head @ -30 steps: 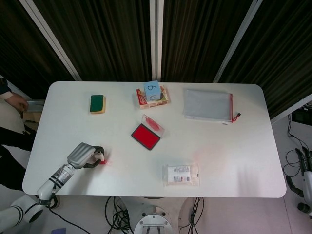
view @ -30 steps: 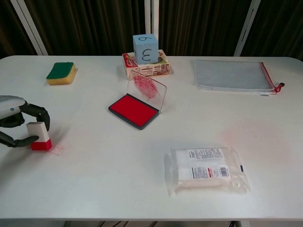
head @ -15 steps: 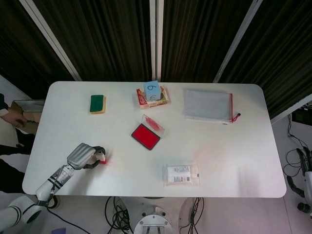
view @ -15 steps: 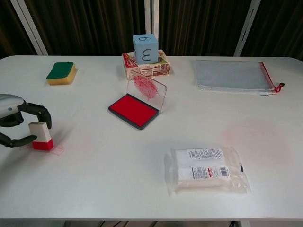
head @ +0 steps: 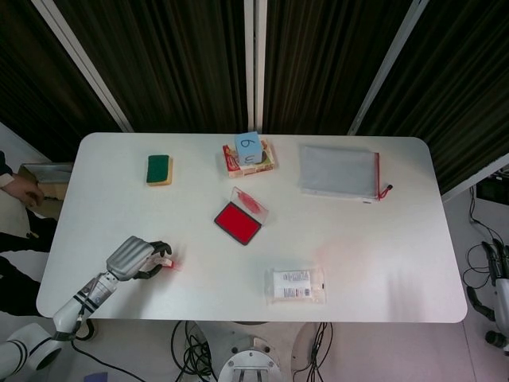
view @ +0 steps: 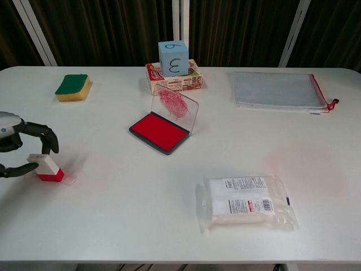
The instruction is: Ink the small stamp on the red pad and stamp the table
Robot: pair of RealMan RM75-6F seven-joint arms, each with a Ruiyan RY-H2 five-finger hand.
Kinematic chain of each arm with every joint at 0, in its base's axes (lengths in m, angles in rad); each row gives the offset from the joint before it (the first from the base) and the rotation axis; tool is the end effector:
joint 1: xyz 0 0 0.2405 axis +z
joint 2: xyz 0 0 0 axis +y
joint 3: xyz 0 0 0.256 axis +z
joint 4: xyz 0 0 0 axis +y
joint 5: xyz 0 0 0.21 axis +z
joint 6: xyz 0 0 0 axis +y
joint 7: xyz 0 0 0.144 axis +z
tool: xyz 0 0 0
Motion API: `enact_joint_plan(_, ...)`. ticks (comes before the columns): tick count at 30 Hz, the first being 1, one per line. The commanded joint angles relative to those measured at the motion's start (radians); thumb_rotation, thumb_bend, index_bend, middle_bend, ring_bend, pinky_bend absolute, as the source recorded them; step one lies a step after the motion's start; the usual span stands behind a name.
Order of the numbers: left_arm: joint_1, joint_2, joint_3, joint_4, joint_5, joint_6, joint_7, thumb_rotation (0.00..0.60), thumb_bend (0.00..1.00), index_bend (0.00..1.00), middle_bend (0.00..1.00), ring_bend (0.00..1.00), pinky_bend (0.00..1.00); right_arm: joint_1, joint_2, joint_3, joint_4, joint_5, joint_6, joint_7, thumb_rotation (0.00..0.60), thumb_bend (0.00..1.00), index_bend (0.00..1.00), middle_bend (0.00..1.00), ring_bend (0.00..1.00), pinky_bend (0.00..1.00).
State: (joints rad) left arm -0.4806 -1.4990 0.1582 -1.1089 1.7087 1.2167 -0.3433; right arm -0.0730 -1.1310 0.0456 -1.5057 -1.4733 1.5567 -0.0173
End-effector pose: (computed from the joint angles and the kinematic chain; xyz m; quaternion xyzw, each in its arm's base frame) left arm -0.2871 0.2559 0.0076 -0.7744 -0.3913 -0.3771 0.3241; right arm -0.3538 -0.1273 0.1768 0.5610 -0.3839 0.3218 0.6591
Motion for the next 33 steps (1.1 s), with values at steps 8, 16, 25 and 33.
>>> enact_joint_plan(8, 0.016, 0.068, -0.003, -0.088, 0.01, 0.055, 0.011, 0.6, 0.37, 0.34, 0.4, 1.0, 1.0, 0.005, 0.004, 0.001, -0.003, 0.01, -0.016, -0.007, 0.6, 0.23, 0.0, 0.0, 0.0, 0.0)
enact_joint_plan(16, 0.161, 0.221, -0.138, -0.254, -0.093, 0.372, 0.153, 0.6, 0.3, 0.32, 0.32, 0.68, 0.77, 0.004, 0.0, 0.004, 0.001, -0.002, 0.001, 0.004, 0.6, 0.23, 0.0, 0.0, 0.0, 0.0)
enact_joint_plan(25, 0.288, 0.477, -0.092, -0.463, -0.222, 0.34, 0.325, 0.0, 0.24, 0.16, 0.13, 0.11, 0.2, -0.029, -0.008, -0.004, 0.036, -0.031, 0.071, 0.057, 0.6, 0.22, 0.0, 0.0, 0.0, 0.0)
enact_joint_plan(33, 0.325, 0.479, -0.105, -0.46, -0.21, 0.356, 0.315, 0.0, 0.24, 0.15, 0.12, 0.11, 0.2, -0.047, -0.02, -0.005, 0.058, -0.036, 0.098, 0.089, 0.6, 0.22, 0.0, 0.0, 0.0, 0.0)
